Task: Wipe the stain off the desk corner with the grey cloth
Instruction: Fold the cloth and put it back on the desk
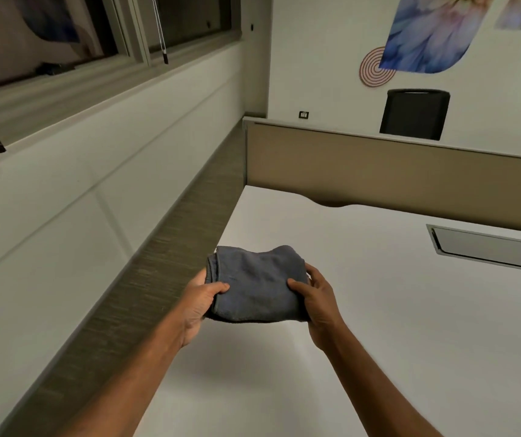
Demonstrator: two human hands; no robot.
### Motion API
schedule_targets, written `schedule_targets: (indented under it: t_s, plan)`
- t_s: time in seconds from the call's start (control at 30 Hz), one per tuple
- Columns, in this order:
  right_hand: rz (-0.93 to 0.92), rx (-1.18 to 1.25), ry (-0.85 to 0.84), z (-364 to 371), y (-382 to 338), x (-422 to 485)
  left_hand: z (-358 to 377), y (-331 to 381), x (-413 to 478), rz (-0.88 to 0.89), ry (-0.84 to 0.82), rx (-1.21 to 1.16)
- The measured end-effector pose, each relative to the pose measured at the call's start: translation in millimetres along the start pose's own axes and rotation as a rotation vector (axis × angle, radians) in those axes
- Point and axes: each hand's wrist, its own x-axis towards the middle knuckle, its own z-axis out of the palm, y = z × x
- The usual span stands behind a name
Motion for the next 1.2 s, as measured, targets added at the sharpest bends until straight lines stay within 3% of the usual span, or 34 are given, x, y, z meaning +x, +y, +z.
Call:
schedule_targets:
  t_s: [0.5,1.0,1.2]
  plan:
    - [-0.073,-0.009,0.089,3.4,-25.1,156.4,45.2,51.6,168.6,0.040,-0.068,0.079]
    - [-0.156,-0.033,0.168,24.7,-13.4,304.7,61.9,56.4,344.8,0.093,-0.086,0.162]
    - [-0.090,-0.255,0.318,18.9,11.2,322.9,71.2,31.2,370.8,0.074,-0.002,0.167]
